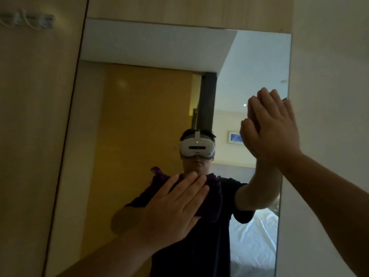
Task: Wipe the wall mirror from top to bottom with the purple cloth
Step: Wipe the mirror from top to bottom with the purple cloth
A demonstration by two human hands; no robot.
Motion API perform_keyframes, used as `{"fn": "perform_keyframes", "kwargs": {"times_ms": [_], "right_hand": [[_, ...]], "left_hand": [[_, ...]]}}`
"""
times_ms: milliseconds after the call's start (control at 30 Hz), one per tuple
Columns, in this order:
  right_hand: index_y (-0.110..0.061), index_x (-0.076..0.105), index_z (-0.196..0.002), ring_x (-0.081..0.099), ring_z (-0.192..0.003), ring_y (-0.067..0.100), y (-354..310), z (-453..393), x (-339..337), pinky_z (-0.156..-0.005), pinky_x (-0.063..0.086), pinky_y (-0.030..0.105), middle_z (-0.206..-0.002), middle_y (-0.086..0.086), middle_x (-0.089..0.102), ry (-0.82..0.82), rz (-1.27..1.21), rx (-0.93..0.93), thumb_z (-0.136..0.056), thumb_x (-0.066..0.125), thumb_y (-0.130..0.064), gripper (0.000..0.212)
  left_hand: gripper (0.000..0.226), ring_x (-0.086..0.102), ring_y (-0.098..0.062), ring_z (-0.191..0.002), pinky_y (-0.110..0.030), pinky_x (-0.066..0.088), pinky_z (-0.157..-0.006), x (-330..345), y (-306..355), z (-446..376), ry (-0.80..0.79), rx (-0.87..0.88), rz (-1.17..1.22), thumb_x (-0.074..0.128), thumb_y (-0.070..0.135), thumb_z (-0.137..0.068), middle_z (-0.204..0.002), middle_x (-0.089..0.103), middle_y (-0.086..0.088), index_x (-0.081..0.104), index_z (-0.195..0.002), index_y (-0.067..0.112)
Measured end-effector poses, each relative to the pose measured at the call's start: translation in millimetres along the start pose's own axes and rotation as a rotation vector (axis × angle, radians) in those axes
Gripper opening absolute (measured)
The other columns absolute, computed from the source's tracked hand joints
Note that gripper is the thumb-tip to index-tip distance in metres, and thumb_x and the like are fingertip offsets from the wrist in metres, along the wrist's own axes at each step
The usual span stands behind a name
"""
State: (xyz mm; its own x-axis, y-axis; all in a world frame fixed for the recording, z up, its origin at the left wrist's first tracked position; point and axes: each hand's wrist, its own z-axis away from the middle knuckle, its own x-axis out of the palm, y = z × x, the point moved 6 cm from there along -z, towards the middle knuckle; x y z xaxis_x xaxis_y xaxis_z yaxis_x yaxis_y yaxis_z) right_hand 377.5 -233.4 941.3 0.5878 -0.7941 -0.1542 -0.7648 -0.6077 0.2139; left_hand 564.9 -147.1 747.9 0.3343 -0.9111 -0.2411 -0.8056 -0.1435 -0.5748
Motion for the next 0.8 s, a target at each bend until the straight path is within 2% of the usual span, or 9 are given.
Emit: {"fn": "perform_keyframes", "kwargs": {"times_ms": [133, 233, 300, 367, 433, 533, 600, 733, 800], "right_hand": [[-0.014, 0.036, -0.150, 0.012, -0.153, 0.030, 7.0, 0.1, -0.9, -0.124, 0.009, 0.052, -0.162, 0.011, 0.025, -0.027, -0.033, 0.011, -0.101, 0.026, -0.043, 0.058], [-0.012, 0.031, -0.153, 0.008, -0.153, 0.030, 18.8, 3.3, -0.9, -0.123, 0.008, 0.053, -0.164, 0.013, 0.020, -0.041, 0.011, 0.025, -0.103, 0.020, -0.042, 0.060], [-0.012, 0.024, -0.155, 0.002, -0.154, 0.030, 22.5, 5.0, 3.7, -0.123, 0.008, 0.053, -0.165, 0.012, 0.014, -0.069, 0.031, 0.019, -0.104, 0.016, -0.042, 0.060], [-0.013, 0.020, -0.157, -0.002, -0.153, 0.028, 23.2, 6.2, 7.6, -0.124, 0.005, 0.050, -0.166, 0.012, 0.010, -0.061, 0.026, 0.010, -0.105, 0.015, -0.042, 0.059], [-0.015, 0.018, -0.157, -0.006, -0.153, 0.025, 23.5, 7.2, 9.7, -0.123, 0.001, 0.046, -0.166, 0.009, 0.008, -0.042, 0.013, 0.013, -0.106, 0.014, -0.042, 0.059], [-0.017, 0.015, -0.158, -0.010, -0.152, 0.021, 25.5, 6.9, 12.7, -0.123, -0.004, 0.044, -0.167, 0.006, 0.004, -0.047, 0.009, 0.013, -0.105, 0.009, -0.044, 0.060], [-0.018, 0.014, -0.158, -0.011, -0.152, 0.020, 26.1, 6.2, 13.1, -0.123, -0.004, 0.045, -0.167, 0.006, 0.004, -0.039, -0.001, 0.009, -0.104, 0.008, -0.045, 0.060], [-0.018, 0.013, -0.158, -0.010, -0.152, 0.020, 28.4, 6.1, 15.7, -0.123, -0.004, 0.045, -0.167, 0.005, 0.005, -0.024, -0.021, 0.009, -0.105, 0.011, -0.043, 0.059], [-0.017, 0.015, -0.158, -0.009, -0.152, 0.019, 28.3, 6.1, 16.9, -0.123, -0.005, 0.043, -0.167, 0.005, 0.006, -0.010, -0.044, 0.005, -0.106, 0.014, -0.041, 0.058]], "left_hand": [[0.058, 0.045, -0.025, -0.137, -0.043, 0.038, -0.108, -8.0, -1.5, -2.9, 0.101, -0.015, 0.032, 0.058, 0.032, -0.094, -0.151, 0.045, -0.008, 0.042, -0.146, 0.011], [0.047, 0.055, -0.022, -0.116, -0.039, 0.045, -0.094, -22.8, -11.6, -23.9, 0.234, -0.057, 0.094, 0.057, 0.024, -0.093, -0.130, 0.060, -0.007, 0.048, -0.137, 0.010], [0.043, 0.055, -0.022, -0.108, -0.037, 0.044, -0.091, -34.8, -27.9, -56.7, 0.326, -0.122, 0.158, 0.063, 0.021, -0.093, -0.119, 0.063, -0.009, 0.050, -0.132, 0.008], [0.047, 0.057, -0.026, -0.106, -0.037, 0.045, -0.093, -52.1, -49.6, -106.1, 0.403, -0.175, 0.184, 0.070, 0.020, -0.091, -0.117, 0.064, -0.012, 0.051, -0.131, 0.006], [0.044, 0.058, -0.029, -0.107, -0.038, 0.041, -0.096, -74.4, -77.0, -166.6, 0.448, -0.211, 0.167, 0.061, 0.021, -0.093, -0.120, 0.063, -0.014, 0.053, -0.132, 0.004], [0.043, 0.053, -0.029, -0.120, -0.044, 0.037, -0.107, -104.3, -120.3, -256.5, 0.425, -0.326, 0.154, 0.049, 0.026, -0.099, -0.133, 0.057, -0.010, 0.050, -0.139, 0.010], [0.044, 0.047, -0.026, -0.127, -0.040, 0.034, -0.108, -115.1, -141.1, -302.5, 0.377, -0.368, 0.107, 0.048, 0.029, -0.103, -0.141, 0.051, -0.006, 0.044, -0.144, 0.014], [0.053, 0.032, -0.026, -0.143, -0.045, 0.027, -0.114, -101.1, -153.4, -344.7, 0.170, -0.299, 0.037, 0.042, 0.035, -0.105, -0.158, 0.033, -0.004, 0.030, -0.153, 0.016], [0.056, 0.024, -0.025, -0.148, -0.046, 0.020, -0.119, -90.7, -147.8, -341.1, 0.126, -0.283, -0.006, 0.037, 0.039, -0.106, -0.162, 0.024, -0.004, 0.025, -0.156, 0.015]]}}
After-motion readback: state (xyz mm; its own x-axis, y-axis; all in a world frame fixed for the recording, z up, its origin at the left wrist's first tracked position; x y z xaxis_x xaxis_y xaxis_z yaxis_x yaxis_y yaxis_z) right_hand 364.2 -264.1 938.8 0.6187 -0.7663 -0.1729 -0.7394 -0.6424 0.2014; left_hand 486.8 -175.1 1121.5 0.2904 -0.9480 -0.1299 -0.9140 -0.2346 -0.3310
